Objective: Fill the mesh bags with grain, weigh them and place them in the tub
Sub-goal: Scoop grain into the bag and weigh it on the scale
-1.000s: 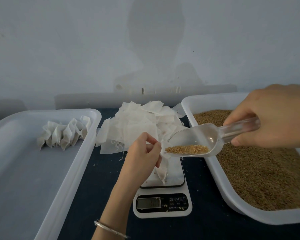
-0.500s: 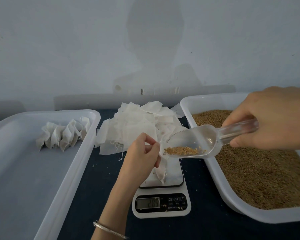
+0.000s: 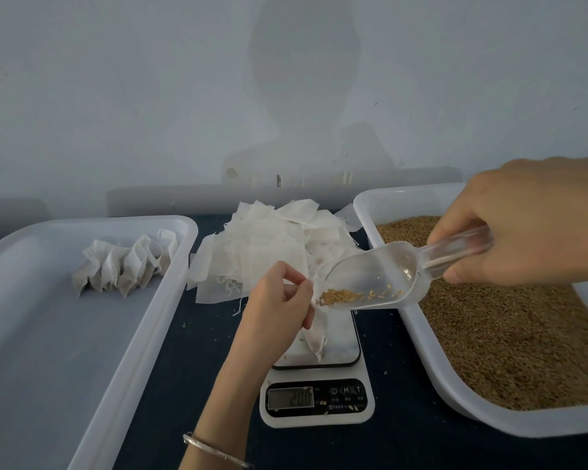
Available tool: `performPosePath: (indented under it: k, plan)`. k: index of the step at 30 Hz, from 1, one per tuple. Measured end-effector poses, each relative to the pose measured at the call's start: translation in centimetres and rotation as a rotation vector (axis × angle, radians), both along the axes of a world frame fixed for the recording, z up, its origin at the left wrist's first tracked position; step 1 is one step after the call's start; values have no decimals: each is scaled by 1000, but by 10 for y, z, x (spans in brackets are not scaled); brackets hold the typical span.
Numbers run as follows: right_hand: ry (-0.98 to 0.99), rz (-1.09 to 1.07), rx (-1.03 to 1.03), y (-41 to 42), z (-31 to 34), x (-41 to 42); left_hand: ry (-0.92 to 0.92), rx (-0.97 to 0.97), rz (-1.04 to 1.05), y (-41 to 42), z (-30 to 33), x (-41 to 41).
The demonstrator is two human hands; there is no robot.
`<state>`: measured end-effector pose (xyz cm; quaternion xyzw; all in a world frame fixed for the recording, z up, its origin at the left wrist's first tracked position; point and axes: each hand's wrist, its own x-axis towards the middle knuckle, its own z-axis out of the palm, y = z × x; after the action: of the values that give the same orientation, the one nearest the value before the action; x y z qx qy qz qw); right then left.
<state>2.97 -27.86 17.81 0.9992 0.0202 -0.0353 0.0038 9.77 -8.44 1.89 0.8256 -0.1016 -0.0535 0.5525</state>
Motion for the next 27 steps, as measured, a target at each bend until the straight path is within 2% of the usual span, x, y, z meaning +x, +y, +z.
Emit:
performPosePath:
  k: [9,14,19,23,27]
  plan:
    - [-4,-6,2,-1,-2,-1,-17,-1,7,1,-2,1]
    - [2,-16,110,-13,-9,-4,-36,-16,18,2,1,4]
    - [-7,-120,422,-33,-38,-22,-26,-37,14,4,-1,9]
    - [-204,-350,744,-56,-91,-39,-39,-59,-8,2,-5,9]
    - [-295,-541,893,-68,-137,-46,-80,-101,-21,-4,-7,7]
